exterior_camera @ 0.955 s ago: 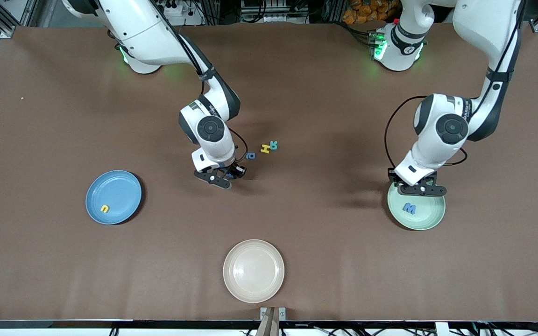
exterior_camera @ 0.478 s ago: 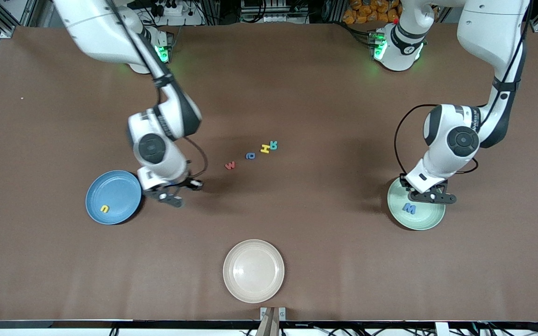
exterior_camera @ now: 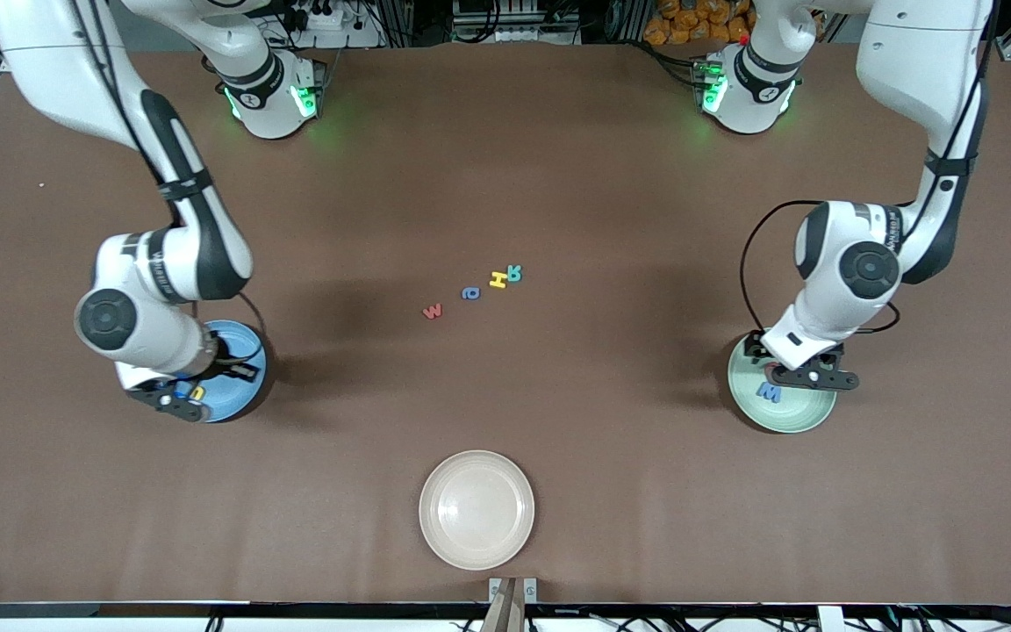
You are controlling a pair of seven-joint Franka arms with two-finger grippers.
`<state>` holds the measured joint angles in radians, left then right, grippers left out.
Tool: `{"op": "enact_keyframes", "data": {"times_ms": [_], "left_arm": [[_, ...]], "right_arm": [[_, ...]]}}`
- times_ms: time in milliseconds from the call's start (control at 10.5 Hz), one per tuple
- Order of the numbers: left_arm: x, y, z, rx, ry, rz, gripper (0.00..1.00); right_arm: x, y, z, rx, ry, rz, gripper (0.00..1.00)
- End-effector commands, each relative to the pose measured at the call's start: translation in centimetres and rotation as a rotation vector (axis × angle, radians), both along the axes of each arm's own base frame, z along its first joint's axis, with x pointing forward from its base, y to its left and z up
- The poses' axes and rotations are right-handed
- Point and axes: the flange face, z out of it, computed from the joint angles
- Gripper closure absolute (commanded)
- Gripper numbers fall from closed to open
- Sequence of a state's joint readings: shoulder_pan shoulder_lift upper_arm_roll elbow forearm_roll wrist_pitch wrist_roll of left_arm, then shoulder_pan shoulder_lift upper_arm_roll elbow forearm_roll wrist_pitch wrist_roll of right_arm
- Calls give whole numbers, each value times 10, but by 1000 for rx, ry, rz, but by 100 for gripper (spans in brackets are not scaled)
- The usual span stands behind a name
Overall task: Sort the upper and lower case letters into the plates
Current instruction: 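Place the o on the green plate while the right gripper drops the e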
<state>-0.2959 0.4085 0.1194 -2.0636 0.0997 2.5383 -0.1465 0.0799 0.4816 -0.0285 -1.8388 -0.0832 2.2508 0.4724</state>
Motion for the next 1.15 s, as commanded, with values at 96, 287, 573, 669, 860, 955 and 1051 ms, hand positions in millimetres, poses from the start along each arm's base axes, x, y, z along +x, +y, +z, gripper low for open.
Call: {"op": "enact_keyframes", "data": {"times_ms": [96, 287, 573, 669, 860, 955, 1051], "left_arm": [[-30, -109, 3, -32, -5, 46, 0], [-58, -169, 2, -56, 12, -26, 0], [-116, -257, 1, -91, 38, -113, 0], [-143, -289, -4, -87, 46, -150, 0], [-181, -333, -10, -87, 53, -220, 0], [-198, -348, -16, -83, 61, -247, 0], [-209, -362, -21, -83, 65, -247, 0]], "right_arm": [[-2, -12, -7, -46, 29, 26, 43], [-8, -11, -10, -51, 83, 26, 0], [-24, 2, -7, -35, 61, 25, 0], [-33, 19, -13, -14, 24, 5, 0], [-47, 66, -15, -7, -23, -64, 0], [-51, 88, -9, -11, -35, -115, 0], [-59, 120, -6, -13, -47, -177, 0]]}}
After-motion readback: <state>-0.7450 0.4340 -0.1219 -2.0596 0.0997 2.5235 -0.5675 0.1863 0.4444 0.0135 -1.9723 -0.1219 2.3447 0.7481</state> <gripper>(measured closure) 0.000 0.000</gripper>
